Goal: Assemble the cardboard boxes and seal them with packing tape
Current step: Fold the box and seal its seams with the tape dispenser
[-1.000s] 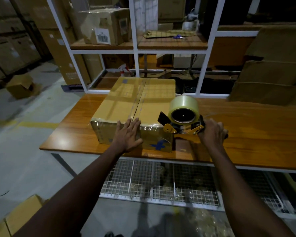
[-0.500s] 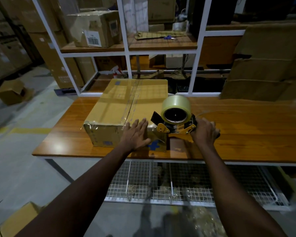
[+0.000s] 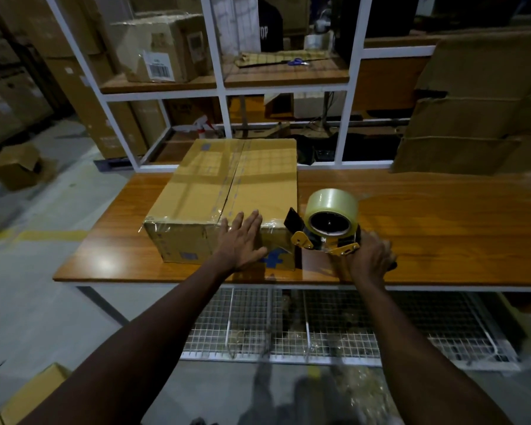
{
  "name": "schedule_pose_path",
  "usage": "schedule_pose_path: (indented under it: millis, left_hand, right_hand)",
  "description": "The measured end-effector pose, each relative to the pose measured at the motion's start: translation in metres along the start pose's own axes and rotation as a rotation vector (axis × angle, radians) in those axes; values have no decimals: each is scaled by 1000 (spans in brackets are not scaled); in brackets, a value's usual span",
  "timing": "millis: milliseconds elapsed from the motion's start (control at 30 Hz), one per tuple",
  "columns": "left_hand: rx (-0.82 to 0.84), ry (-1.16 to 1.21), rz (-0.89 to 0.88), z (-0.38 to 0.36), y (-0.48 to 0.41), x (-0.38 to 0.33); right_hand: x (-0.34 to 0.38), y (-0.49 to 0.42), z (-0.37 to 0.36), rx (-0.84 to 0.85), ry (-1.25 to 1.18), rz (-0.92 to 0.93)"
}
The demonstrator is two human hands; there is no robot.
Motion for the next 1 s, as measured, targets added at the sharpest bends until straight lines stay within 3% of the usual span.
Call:
schedule_pose_path:
  millis: [133, 267, 400, 600, 733, 1000]
  left_hand:
    - [-9, 5, 11, -4, -2, -4]
    - [-14, 9, 12, -8, -4, -4]
    - [-5, 11, 3, -10, -5, -4]
    - [-34, 17, -17, -8, -2, 0]
    - [-29, 24, -18, -10, -4, 2]
    - [-167, 133, 67, 12, 13, 57]
  right_hand:
    - [0, 4, -5, 1, 26, -42]
    - [-7, 20, -19, 92, -25, -227]
    - [-13, 35, -23, 112, -47, -293]
    - [-41, 38, -1, 22, 56, -293]
    - [-47, 37, 16, -67, 1, -384]
    - [50, -5, 39, -195, -58, -196]
Point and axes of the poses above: each hand's wrist, its own y-axis away from the middle knuckle, its own z-axis out of the back of the hand, x = y × z, the point moved 10 cm from there along -y, towards the middle knuckle, and after that the axes turned 1 degree about -y, right-handed, at the moved point
